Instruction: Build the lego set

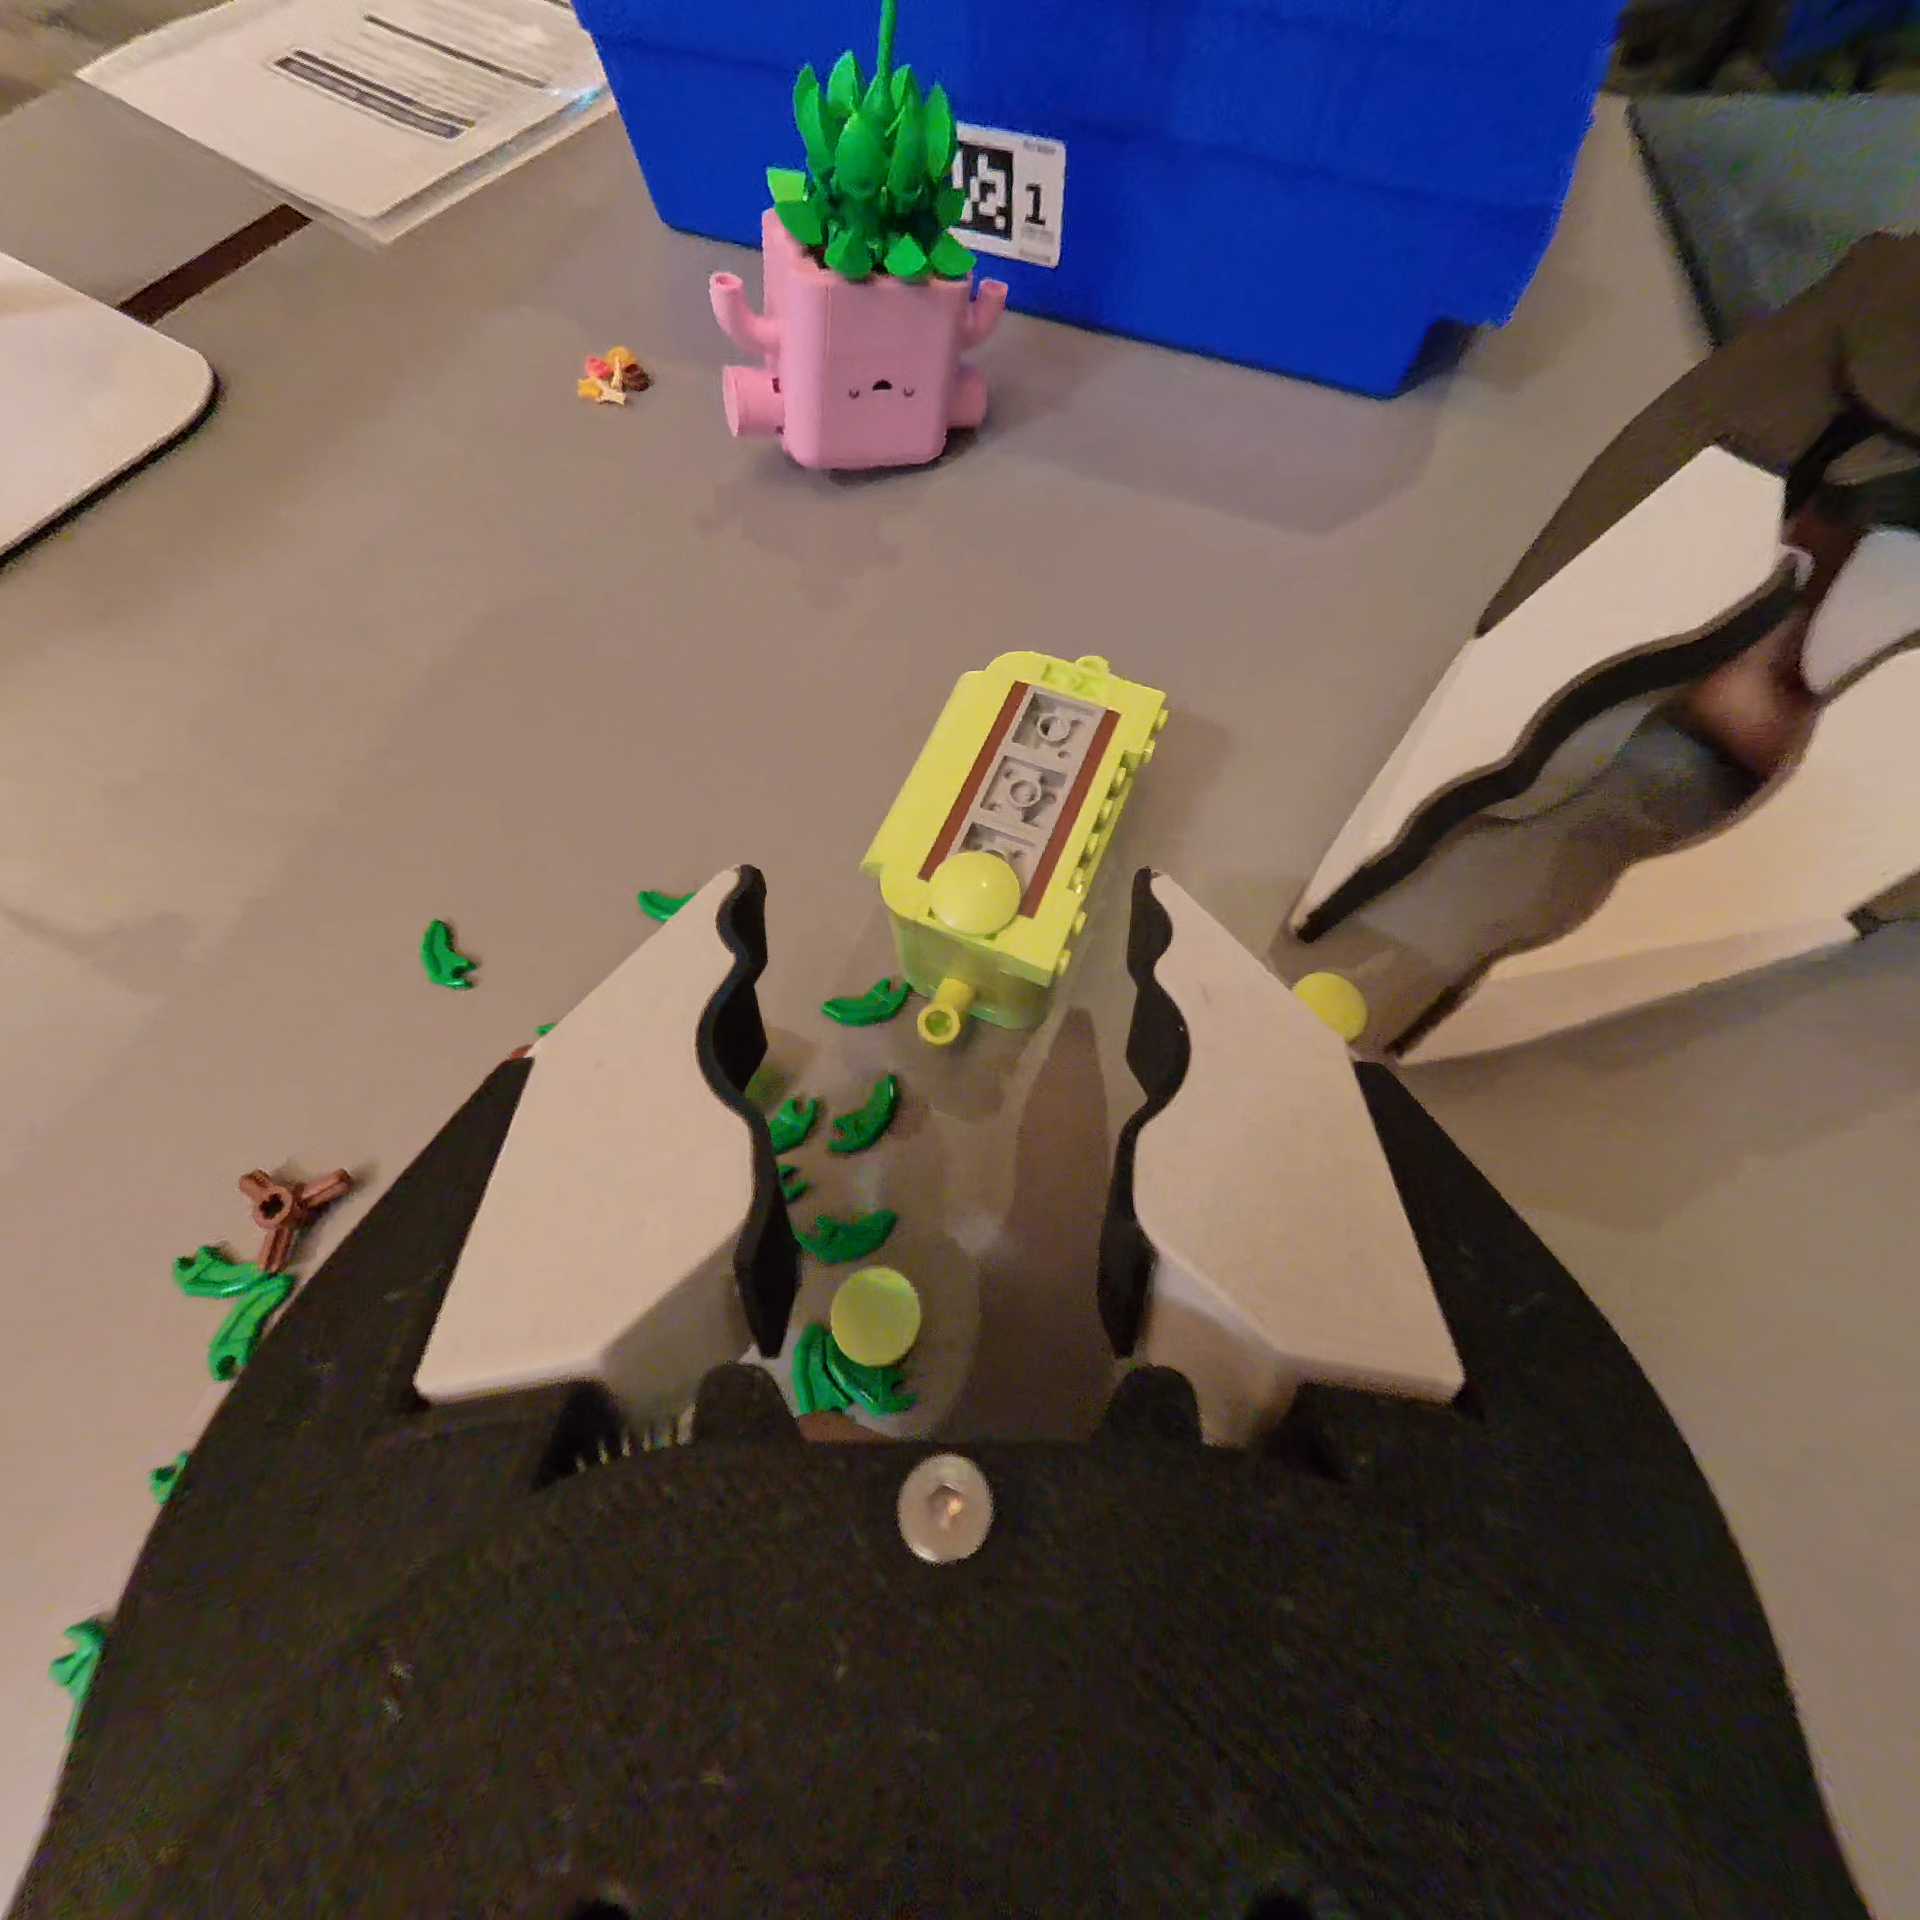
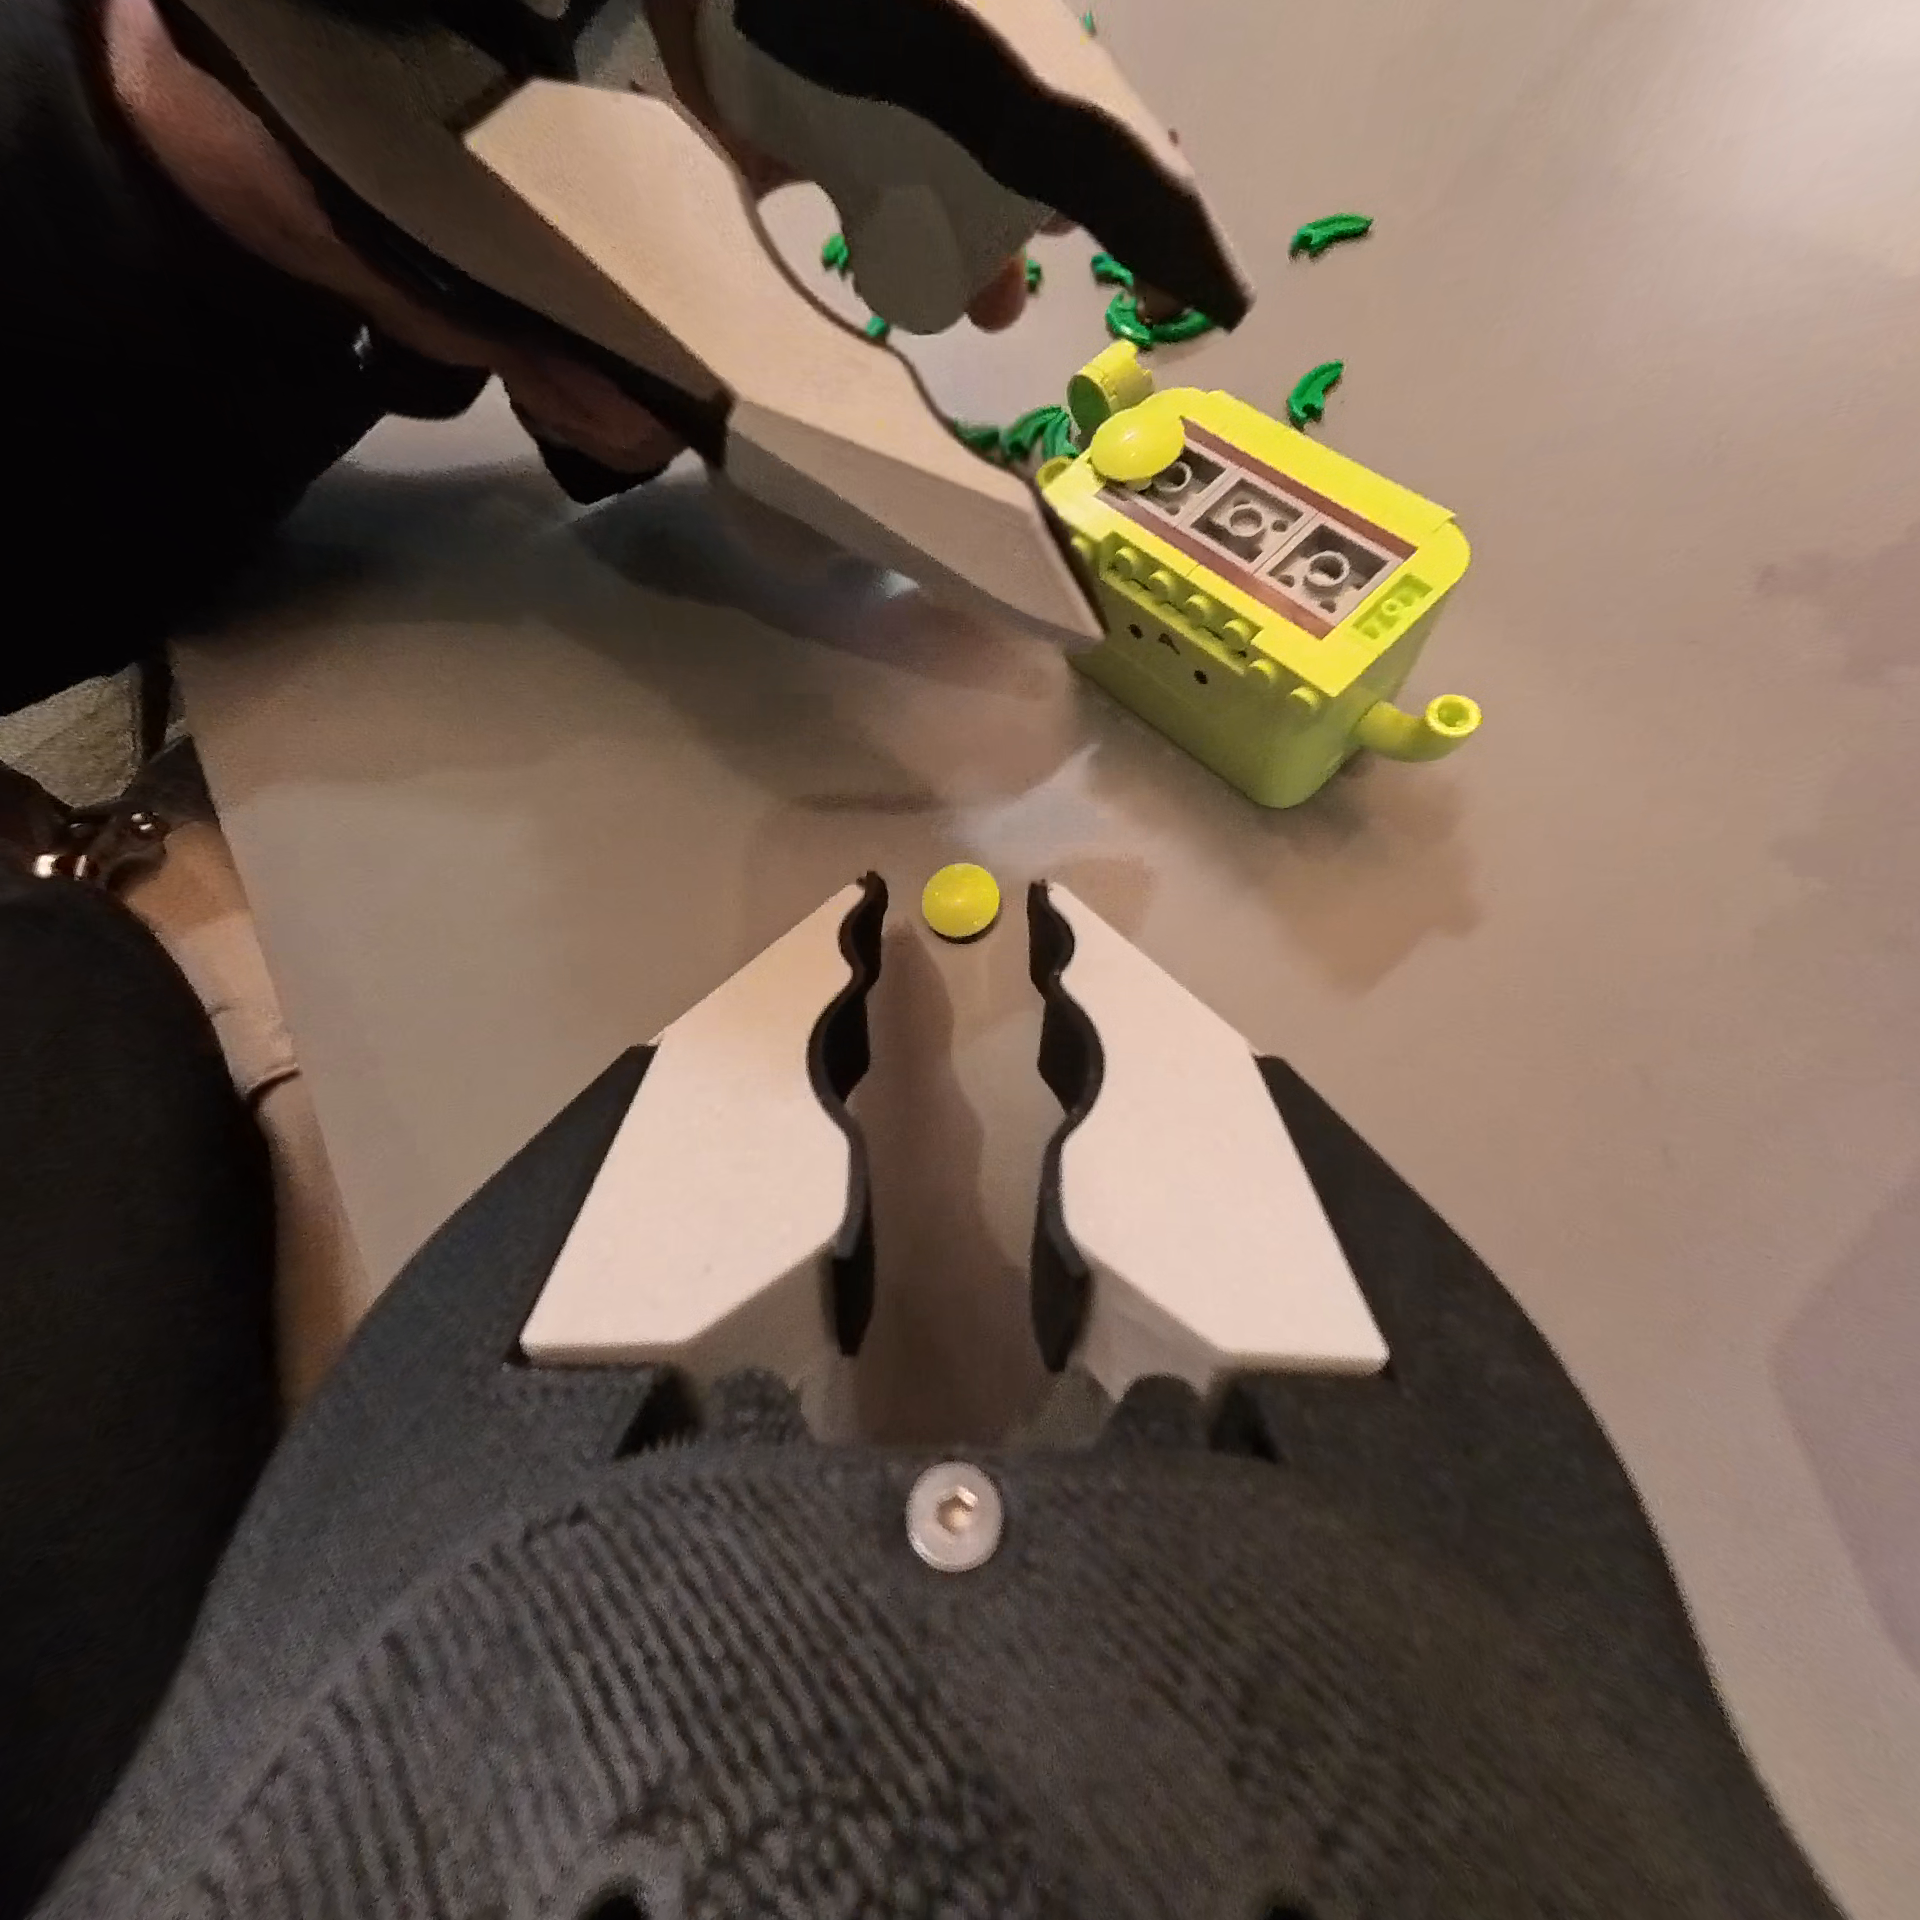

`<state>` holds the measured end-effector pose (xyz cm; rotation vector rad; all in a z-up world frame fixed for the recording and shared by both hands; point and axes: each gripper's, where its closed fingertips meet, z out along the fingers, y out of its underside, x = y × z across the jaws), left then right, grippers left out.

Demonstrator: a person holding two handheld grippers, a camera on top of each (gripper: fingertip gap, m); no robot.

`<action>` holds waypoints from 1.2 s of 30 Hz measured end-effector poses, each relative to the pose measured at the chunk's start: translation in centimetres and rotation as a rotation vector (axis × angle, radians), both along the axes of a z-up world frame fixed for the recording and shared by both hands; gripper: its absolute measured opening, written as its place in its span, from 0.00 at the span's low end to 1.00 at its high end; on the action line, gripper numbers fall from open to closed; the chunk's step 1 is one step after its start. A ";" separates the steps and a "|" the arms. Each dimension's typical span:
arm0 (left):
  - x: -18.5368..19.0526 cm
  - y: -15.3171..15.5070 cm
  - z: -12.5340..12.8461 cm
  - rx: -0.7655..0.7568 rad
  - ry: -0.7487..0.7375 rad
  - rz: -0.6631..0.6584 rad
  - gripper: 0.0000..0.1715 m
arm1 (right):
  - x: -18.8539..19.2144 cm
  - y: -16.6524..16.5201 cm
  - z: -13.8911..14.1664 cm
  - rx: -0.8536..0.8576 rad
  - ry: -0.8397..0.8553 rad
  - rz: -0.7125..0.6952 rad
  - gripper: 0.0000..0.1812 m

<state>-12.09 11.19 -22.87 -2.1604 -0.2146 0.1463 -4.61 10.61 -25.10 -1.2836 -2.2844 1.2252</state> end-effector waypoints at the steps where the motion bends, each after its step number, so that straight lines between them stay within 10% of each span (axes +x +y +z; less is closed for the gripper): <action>1: -0.1 0.2 -0.1 -0.008 0.008 0.004 0.40 | 0.0 0.0 -0.2 0.012 -0.004 0.001 0.15; 19: 1.5 -0.3 0.1 0.016 0.029 -0.022 0.25 | -0.2 0.4 0.7 -0.005 0.047 -0.036 0.00; 36: 2.1 -2.0 -0.2 0.004 0.044 -0.001 0.26 | -0.9 0.2 -0.6 0.102 0.027 -0.046 0.13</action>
